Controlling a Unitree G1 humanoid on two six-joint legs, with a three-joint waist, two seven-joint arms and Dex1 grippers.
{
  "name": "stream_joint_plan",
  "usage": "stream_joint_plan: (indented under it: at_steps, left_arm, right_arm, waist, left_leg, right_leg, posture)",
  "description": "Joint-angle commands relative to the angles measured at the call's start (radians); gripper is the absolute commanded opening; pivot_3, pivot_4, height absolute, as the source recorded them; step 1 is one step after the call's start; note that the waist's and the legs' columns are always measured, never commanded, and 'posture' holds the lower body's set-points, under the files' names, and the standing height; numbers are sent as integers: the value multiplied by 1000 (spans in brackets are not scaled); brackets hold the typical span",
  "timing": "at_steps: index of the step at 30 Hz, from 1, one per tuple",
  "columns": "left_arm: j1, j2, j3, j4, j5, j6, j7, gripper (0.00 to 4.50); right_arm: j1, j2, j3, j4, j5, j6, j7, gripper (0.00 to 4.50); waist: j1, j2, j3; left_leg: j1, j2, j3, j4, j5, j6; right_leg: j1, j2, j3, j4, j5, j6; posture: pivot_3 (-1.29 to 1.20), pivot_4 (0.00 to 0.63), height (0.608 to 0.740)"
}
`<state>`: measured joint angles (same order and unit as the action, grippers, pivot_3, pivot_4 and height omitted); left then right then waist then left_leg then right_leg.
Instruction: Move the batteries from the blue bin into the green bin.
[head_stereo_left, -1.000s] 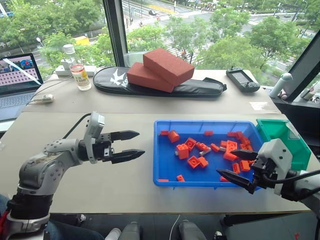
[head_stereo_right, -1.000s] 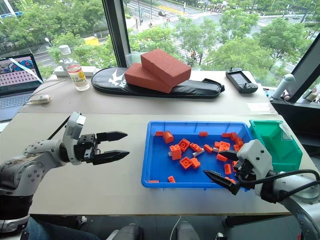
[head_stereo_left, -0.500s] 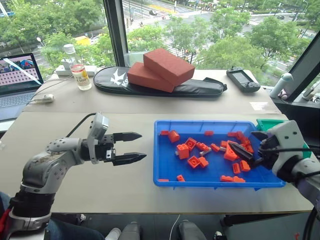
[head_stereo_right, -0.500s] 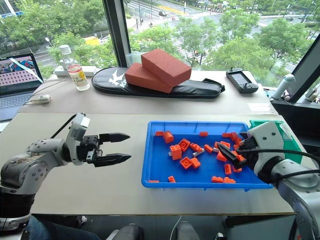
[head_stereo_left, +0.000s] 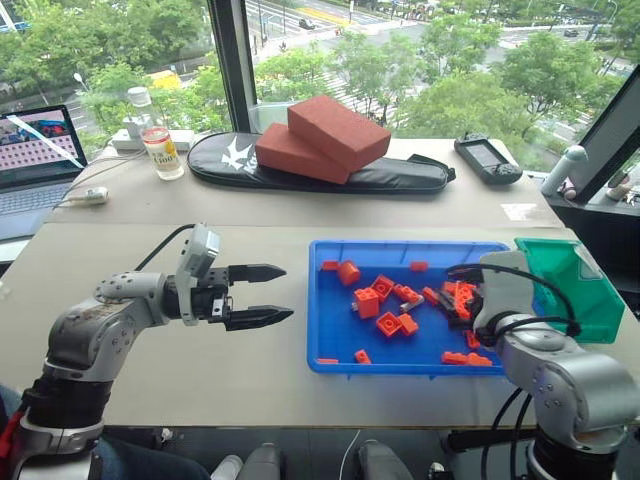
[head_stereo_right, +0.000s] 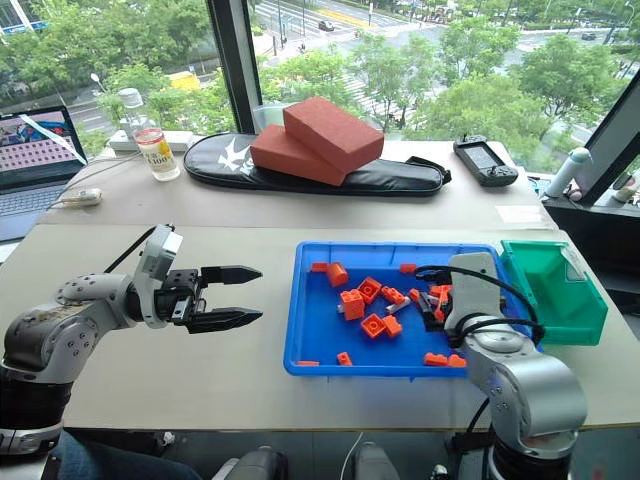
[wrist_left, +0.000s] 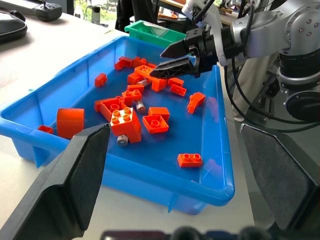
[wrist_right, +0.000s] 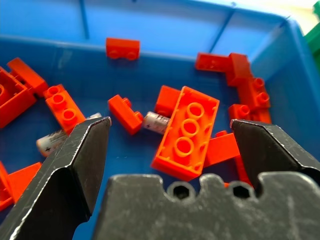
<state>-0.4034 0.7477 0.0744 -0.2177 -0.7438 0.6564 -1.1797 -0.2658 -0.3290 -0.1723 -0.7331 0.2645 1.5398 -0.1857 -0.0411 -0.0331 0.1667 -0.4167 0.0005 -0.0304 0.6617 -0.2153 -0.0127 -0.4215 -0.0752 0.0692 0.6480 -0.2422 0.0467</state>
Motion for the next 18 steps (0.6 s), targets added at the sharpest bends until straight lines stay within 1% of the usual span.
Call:
stream_joint_plan:
  at_steps: [1,6,8,9,12,13,14,16,18]
  left_arm:
    - [-22,9,13,-16,-3,-6,-1,4500]
    - [-29,9,14,-16,-6,-1,2,4500]
    - [-29,9,14,-18,-8,1,3,4500]
    - [-29,8,15,-18,-9,2,4,4500]
    - [-28,9,15,-19,-8,1,5,4500]
    - [-27,8,15,-20,-8,0,7,4500]
    - [-27,8,15,-21,-8,0,8,4500]
    - [-25,7,14,-23,-6,-2,10,4500]
    - [-23,7,14,-26,-7,-1,12,4500]
  right_arm:
    - [-1,22,-13,7,-43,-25,7,4481]
    - [-6,55,-20,36,-69,-56,28,4481]
    - [-14,61,-20,43,-77,-70,35,3969]
    - [-16,61,-18,45,-82,-73,39,3797]
    - [-22,61,-12,49,-92,-78,49,2716]
    - [-23,61,-12,53,-96,-80,51,2459]
    - [-24,57,-8,58,-103,-84,52,2030]
    - [-24,54,-6,67,-115,-92,56,1446]
    - [-24,53,-5,74,-123,-98,60,1429]
  waist:
    - [-1,0,0]
    - [-3,0,0]
    - [-3,0,0]
    - [-3,0,0]
    - [-3,0,0]
    - [-3,0,0]
    - [-3,0,0]
    - [-3,0,0]
    - [-3,0,0]
  left_leg:
    - [0,0,0,0,0,0]
    - [0,1,0,0,0,0]
    - [0,1,0,0,0,0]
    - [0,1,0,0,0,0]
    - [0,1,0,0,0,0]
    - [0,1,0,0,0,0]
    - [0,1,0,0,0,0]
    - [0,1,0,0,0,0]
    - [0,1,0,0,0,0]
  right_leg:
    - [0,0,0,0,0,0]
    - [0,1,0,0,0,0]
    - [0,1,0,0,0,0]
    - [0,1,0,0,0,0]
    - [0,1,0,0,0,0]
    - [0,1,0,0,0,0]
    - [0,1,0,0,0,0]
    - [0,1,0,0,0,0]
    - [0,1,0,0,0,0]
  posture:
    - [0,150,740]
    - [0,150,740]
    - [0,150,740]
    - [0,150,740]
    - [0,150,740]
    - [0,150,740]
    - [0,150,740]
    - [0,150,740]
    - [0,150,740]
